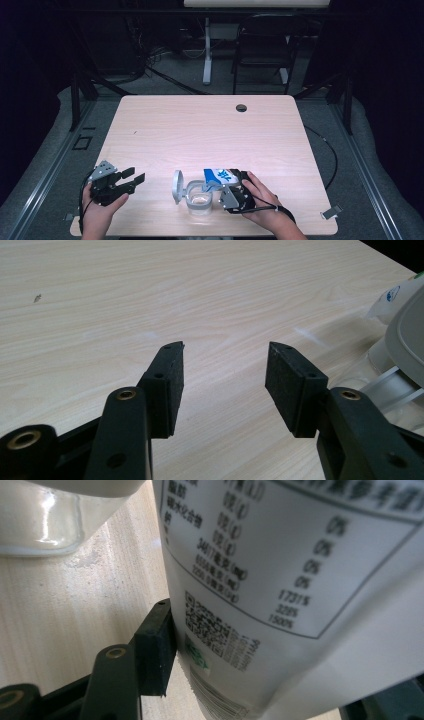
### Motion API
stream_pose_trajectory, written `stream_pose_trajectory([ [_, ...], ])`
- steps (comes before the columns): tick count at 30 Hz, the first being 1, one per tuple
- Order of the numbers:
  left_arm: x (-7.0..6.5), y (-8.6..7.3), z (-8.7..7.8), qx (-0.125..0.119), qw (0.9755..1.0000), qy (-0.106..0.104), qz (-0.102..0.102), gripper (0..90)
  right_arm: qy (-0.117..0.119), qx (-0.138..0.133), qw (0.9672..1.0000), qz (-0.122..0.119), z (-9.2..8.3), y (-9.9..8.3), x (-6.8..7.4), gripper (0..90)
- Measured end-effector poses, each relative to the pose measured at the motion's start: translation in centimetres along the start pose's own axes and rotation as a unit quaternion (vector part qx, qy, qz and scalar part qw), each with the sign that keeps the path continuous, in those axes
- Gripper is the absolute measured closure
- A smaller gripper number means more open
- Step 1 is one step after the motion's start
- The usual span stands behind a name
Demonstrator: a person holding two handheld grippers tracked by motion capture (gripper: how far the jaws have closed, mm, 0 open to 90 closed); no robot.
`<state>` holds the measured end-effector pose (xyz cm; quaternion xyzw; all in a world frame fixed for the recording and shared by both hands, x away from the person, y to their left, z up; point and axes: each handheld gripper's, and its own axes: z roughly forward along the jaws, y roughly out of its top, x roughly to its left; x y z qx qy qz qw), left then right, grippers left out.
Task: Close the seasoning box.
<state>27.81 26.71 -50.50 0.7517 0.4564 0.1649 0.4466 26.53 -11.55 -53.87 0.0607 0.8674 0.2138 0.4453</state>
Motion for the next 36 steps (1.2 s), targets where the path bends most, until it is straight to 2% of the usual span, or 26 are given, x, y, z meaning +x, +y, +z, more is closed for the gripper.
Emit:
stream_pose_trajectory([
  [1,0.02,0.01,-0.03,0.0,1.0,0.0,0.0,50.2,-0.001,0.007,0.9999,-0.008,-0.04,0.09,-0.06,41.0],
  [10,0.2,0.0,-0.19,0.001,1.0,0.0,-0.002,50.1,-0.01,0.004,0.9993,-0.035,0.22,0.31,-0.25,41.0],
  [13,0.22,-0.02,-0.19,-0.001,1.0,0.0,-0.002,50.1,-0.013,0.017,0.9987,-0.047,0.21,0.49,-0.4,41.0],
  [15,0.23,-0.02,-0.23,-0.001,1.0,0.001,-0.004,50.1,-0.015,0.009,0.9987,-0.047,0.36,0.52,-0.37,41.0],
  [22,0.28,-0.05,-0.21,-0.002,1.0,0.0,-0.006,50.1,-0.023,0.026,0.9966,-0.074,0.14,0.84,-0.5,41.0],
  [28,0.37,-0.05,-0.26,-0.002,1.0,0.0,-0.007,50.1,-0.026,0.032,0.9959,-0.081,0.02,0.87,-0.55,41.0],
  [31,0.36,-0.05,-0.27,-0.002,1.0,0.001,-0.007,50.1,-0.02,0.018,0.9969,-0.074,0.17,0.69,-0.47,41.0],
  [36,0.37,-0.06,-0.26,-0.001,1.0,0.001,-0.007,50.1,-0.023,0.023,0.9957,-0.087,0.02,0.63,-0.49,41.0],
])
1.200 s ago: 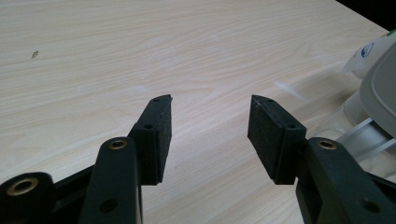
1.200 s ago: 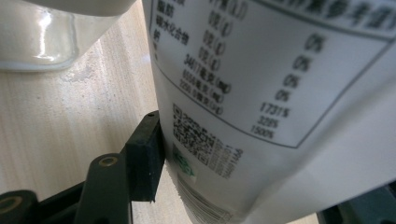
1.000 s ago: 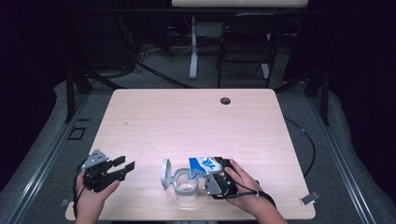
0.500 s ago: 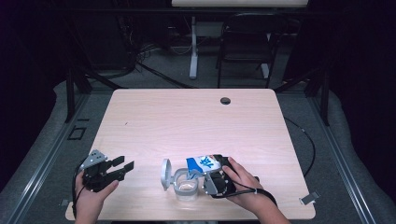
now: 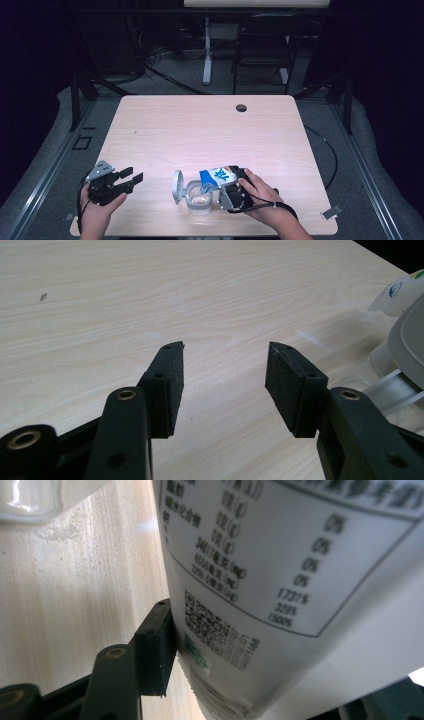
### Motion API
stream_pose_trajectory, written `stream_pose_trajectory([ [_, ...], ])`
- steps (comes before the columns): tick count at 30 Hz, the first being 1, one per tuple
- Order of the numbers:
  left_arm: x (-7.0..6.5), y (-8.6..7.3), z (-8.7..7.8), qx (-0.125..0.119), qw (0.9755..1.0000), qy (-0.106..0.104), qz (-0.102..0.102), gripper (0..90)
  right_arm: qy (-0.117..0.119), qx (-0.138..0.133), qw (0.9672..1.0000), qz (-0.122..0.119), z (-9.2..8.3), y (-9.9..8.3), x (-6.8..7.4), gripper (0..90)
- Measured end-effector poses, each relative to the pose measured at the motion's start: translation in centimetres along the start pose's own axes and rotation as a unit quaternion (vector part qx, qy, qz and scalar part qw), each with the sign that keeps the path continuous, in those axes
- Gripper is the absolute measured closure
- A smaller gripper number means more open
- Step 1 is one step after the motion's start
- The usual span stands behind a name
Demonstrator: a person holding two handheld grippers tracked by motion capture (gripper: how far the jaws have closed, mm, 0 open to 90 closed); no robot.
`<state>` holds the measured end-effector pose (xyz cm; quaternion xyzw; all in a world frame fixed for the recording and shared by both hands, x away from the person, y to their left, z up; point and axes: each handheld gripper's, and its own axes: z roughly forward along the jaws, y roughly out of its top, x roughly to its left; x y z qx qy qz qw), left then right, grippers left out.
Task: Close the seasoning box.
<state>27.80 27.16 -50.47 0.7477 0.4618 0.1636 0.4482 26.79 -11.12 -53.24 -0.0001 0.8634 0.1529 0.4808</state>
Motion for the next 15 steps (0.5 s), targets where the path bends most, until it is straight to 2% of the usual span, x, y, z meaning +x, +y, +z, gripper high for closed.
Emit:
stream_pose_trajectory([
  [9,-0.01,0.01,0.0,0.0,1.0,0.0,0.0,50.2,-0.005,0.004,0.9998,-0.017,-0.06,-0.05,-0.04,41.1],
  [10,0.0,0.0,0.0,0.0,1.0,0.0,-0.001,50.2,-0.005,0.013,0.9996,-0.024,-0.18,0.05,-0.13,41.1],
  [15,0.02,-0.01,0.02,0.002,1.0,0.001,0.0,50.1,-0.003,0.007,0.9996,-0.027,-0.06,0.13,-0.14,41.1],
])
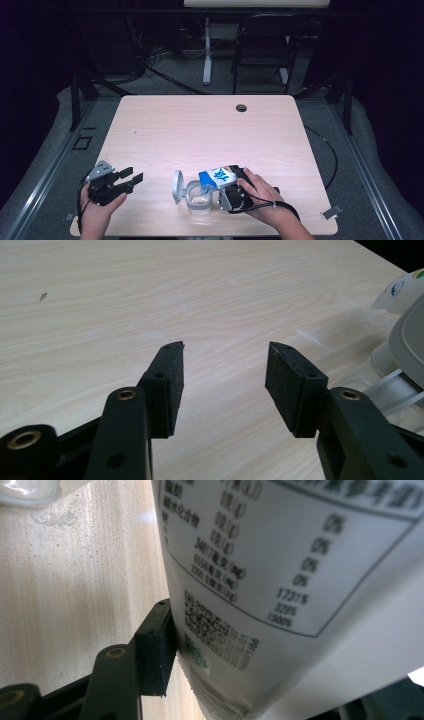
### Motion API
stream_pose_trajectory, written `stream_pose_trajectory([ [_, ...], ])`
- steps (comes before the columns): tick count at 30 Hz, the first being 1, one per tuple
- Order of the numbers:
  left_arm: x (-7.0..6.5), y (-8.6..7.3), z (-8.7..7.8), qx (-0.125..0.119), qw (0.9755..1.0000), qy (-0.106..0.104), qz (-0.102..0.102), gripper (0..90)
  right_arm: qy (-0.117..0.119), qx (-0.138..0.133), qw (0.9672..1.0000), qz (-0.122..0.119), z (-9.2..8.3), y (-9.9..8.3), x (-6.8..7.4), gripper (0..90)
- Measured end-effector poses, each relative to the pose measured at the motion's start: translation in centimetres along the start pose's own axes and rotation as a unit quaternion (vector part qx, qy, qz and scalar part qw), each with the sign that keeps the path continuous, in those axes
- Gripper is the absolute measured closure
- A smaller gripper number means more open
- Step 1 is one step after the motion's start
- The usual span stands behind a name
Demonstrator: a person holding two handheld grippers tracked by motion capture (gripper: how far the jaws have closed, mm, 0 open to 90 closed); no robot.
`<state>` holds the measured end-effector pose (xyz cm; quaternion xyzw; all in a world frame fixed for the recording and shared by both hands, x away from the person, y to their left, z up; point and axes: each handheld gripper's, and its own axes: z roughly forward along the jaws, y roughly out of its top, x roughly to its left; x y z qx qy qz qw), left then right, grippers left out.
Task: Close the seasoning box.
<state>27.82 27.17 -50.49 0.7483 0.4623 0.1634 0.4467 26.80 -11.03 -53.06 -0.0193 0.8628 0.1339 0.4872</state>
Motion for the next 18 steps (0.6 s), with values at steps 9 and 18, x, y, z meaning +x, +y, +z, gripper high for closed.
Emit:
stream_pose_trajectory([
  [9,0.03,0.03,-0.08,-0.001,1.0,0.0,-0.001,50.1,0.001,0.005,1.0,-0.008,-0.02,0.16,0.0,41.1],
  [18,0.09,0.02,-0.09,-0.002,1.0,0.0,-0.001,50.2,-0.003,0.006,0.9999,-0.015,-0.02,0.21,-0.02,41.1],
])
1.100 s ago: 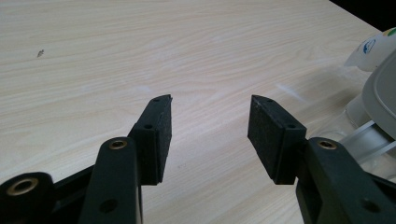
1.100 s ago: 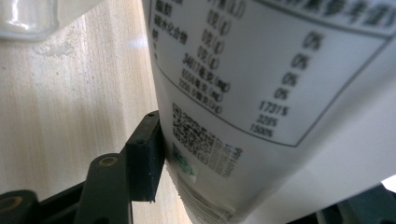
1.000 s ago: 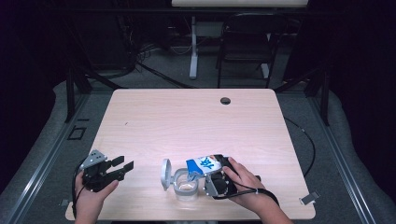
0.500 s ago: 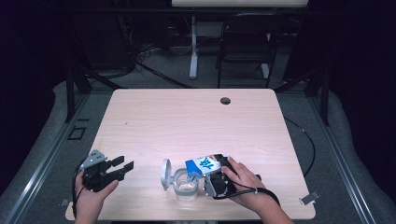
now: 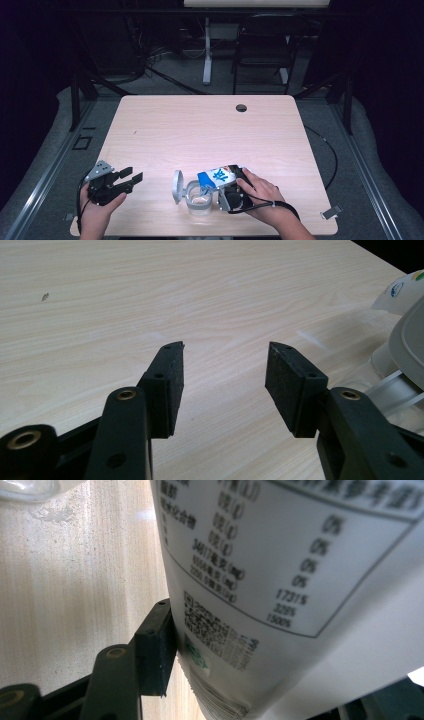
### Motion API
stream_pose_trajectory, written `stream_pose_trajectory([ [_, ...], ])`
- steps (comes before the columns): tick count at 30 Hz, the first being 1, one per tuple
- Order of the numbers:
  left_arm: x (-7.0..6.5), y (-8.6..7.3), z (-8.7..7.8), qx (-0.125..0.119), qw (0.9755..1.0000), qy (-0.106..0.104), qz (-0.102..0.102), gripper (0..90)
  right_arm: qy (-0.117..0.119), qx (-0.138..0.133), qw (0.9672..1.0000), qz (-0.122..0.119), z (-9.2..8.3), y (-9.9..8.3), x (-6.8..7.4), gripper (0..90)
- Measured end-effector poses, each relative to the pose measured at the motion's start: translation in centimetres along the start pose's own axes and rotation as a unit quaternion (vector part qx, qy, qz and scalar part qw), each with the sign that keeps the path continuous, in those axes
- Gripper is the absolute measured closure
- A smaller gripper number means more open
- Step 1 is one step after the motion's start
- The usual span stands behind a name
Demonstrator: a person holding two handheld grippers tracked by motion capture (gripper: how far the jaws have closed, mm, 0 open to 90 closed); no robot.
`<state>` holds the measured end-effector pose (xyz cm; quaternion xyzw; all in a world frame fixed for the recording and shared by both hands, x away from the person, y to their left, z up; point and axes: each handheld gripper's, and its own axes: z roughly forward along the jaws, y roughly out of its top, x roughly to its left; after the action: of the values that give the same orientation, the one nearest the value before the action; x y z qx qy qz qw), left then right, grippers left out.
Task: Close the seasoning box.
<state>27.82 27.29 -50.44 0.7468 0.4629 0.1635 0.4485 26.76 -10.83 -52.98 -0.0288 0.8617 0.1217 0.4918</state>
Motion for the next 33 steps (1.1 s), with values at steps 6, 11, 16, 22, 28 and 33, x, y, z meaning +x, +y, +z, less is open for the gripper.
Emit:
stream_pose_trajectory([
  [6,0.03,-0.01,0.0,0.001,1.0,0.001,0.0,50.1,0.0,0.004,1.0,-0.005,-0.06,0.07,-0.09,41.1],
  [11,0.04,0.0,-0.01,0.0,1.0,0.0,0.0,50.2,-0.002,0.002,0.9999,-0.01,-0.02,0.13,-0.12,41.2],
  [16,0.07,-0.01,-0.03,-0.002,1.0,0.001,-0.001,50.1,-0.001,0.011,0.9998,-0.019,-0.15,0.29,-0.24,41.3],
  [22,0.1,-0.03,-0.04,-0.002,1.0,0.002,-0.002,50.2,0.005,0.015,0.9997,-0.021,-0.23,0.36,-0.41,41.5],
  [28,0.12,-0.02,-0.05,-0.003,1.0,0.002,-0.002,50.2,0.008,0.025,0.9989,-0.038,-0.5,0.53,-0.74,41.8],
  [33,0.1,-0.04,0.0,-0.004,1.0,0.003,-0.003,50.2,0.009,0.025,0.9988,-0.042,-0.56,0.6,-0.82,42.0],
])
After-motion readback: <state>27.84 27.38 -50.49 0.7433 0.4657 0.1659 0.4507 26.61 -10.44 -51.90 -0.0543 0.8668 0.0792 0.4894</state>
